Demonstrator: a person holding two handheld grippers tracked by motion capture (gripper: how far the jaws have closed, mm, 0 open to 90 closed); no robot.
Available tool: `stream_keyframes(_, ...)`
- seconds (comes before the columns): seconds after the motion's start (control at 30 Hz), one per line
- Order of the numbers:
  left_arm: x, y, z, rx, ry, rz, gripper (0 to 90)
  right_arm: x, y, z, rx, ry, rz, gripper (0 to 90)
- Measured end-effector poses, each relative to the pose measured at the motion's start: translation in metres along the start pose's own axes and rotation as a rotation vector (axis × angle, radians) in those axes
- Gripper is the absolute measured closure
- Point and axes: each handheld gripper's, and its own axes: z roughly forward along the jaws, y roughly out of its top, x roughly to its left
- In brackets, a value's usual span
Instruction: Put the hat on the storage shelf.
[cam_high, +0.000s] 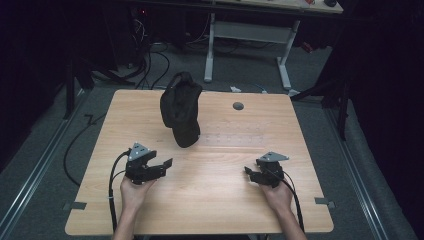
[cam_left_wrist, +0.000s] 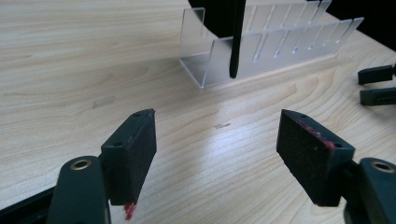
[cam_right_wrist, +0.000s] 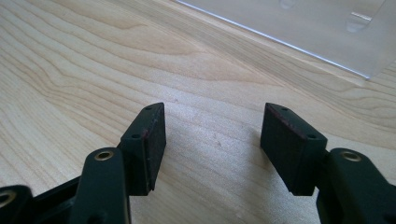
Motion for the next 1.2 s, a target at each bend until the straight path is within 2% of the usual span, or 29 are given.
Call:
stream_keyframes(0.23,0.004,-0.007,0.002,0.003,0.026,0.021,29.3,0.0,0.0,0.0,0.0,0.0,0.001,40.8)
stream_keyframes(0.43,0.008,-0.015,0.008,0.039,0.052,0.053,28.1,0.0,0.0,0.0,0.0,0.0,0.001,40.8)
stream_keyframes(0.53,0.012,-0.02,0.011,0.053,0.055,0.039,28.4,0.0,0.0,0.0,0.0,0.0,0.001,40.8)
stream_keyframes(0.73,0.02,-0.029,0.015,0.071,0.083,0.047,28.4,0.0,0.0,0.0,0.0,0.0,0.001,40.7)
stream_keyframes(1.2,0.026,-0.05,0.034,0.115,0.132,0.144,24.2,0.0,0.0,0.0,0.0,0.0,0.001,40.7)
